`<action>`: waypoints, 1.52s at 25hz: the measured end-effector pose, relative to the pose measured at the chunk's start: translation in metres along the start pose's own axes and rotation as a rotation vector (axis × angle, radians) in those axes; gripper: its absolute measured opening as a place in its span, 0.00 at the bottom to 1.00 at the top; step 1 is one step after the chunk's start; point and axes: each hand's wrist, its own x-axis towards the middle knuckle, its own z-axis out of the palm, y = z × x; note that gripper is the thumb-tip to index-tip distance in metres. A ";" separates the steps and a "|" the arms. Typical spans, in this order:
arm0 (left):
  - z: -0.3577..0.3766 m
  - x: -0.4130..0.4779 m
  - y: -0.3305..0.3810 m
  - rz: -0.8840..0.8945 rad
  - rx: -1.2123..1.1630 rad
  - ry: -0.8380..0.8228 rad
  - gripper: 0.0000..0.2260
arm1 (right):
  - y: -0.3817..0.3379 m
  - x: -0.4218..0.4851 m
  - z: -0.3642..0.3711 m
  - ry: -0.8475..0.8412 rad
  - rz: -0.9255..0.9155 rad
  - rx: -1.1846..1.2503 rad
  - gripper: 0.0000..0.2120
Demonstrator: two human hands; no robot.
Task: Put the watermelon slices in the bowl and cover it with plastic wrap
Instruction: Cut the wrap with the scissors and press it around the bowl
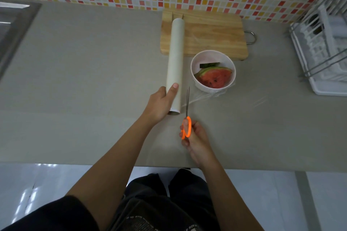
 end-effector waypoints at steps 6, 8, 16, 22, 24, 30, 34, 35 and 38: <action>-0.001 0.000 -0.001 -0.002 0.012 0.007 0.23 | 0.004 -0.001 0.000 0.013 0.088 -0.114 0.06; -0.002 0.001 -0.001 -0.005 0.007 0.008 0.24 | 0.007 -0.002 0.002 0.020 0.076 -0.171 0.09; 0.001 -0.004 0.000 0.003 -0.020 0.017 0.21 | 0.011 0.006 0.003 0.008 -0.045 -0.182 0.12; 0.001 -0.004 -0.001 0.005 -0.019 0.011 0.21 | 0.007 0.005 0.005 0.008 0.005 -0.189 0.14; 0.001 -0.004 -0.001 0.009 -0.007 0.014 0.21 | 0.000 0.010 0.008 -0.015 0.010 -0.206 0.17; -0.001 -0.005 -0.002 0.007 -0.021 0.006 0.23 | -0.007 0.018 0.008 -0.012 -0.055 -0.167 0.12; -0.001 -0.005 -0.003 0.010 -0.021 0.012 0.20 | -0.019 0.025 0.011 -0.012 -0.025 -0.214 0.12; 0.000 -0.005 -0.004 0.009 -0.029 0.008 0.20 | -0.021 0.027 0.011 -0.019 -0.038 -0.224 0.12; 0.000 -0.006 -0.005 0.006 -0.046 0.002 0.20 | -0.026 0.034 0.009 -0.041 -0.099 -0.237 0.13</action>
